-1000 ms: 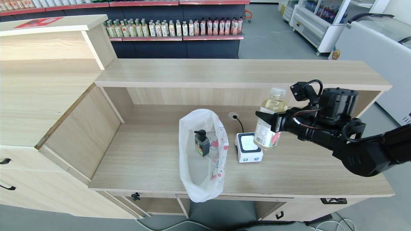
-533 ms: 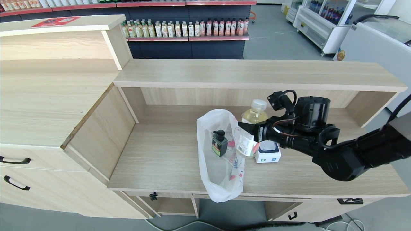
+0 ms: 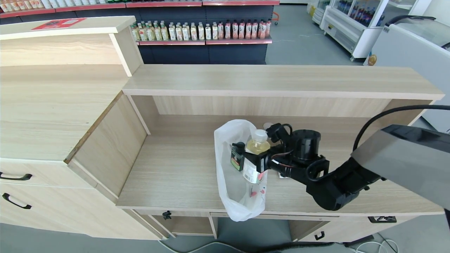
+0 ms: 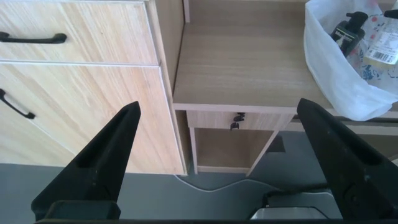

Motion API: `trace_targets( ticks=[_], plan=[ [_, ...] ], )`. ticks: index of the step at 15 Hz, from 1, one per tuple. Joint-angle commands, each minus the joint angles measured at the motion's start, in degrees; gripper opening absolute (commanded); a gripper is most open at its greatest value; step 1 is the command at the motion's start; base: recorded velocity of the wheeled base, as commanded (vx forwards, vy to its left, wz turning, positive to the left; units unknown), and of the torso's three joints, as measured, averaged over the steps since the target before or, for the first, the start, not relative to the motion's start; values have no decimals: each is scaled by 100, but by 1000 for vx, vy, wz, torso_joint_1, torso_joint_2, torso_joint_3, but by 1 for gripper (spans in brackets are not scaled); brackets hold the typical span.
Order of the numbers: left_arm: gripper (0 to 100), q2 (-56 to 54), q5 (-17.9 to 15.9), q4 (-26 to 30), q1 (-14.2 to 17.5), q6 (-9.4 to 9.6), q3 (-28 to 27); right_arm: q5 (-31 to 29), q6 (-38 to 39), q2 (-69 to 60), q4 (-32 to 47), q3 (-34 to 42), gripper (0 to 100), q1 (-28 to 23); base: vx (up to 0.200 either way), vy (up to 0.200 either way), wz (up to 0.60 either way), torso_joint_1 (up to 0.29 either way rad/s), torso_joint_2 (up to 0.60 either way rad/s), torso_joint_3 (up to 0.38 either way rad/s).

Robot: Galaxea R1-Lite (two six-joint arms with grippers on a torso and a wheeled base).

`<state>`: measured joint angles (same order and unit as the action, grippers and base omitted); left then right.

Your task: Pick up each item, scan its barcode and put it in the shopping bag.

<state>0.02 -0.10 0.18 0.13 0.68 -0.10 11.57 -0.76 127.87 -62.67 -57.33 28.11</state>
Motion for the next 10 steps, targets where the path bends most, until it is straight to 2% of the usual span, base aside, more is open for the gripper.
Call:
trace_targets(
  ticks=[1, 4, 10],
  plan=[
    [100, -2, 1, -1, 4, 2, 1, -6, -74, 511, -87, -182, 0, 63, 0, 0, 0, 0, 0, 0],
    [100, -2, 1, -1, 4, -7, 1, -6, -294, 1003, -360, -639, 0, 151, 0, 0, 0, 0, 0, 0],
    [100, -2, 1, -1, 4, -7, 1, -6, -1155, 1715, -1221, -788, 0, 195, 0, 0, 0, 0, 0, 0]
  ],
)
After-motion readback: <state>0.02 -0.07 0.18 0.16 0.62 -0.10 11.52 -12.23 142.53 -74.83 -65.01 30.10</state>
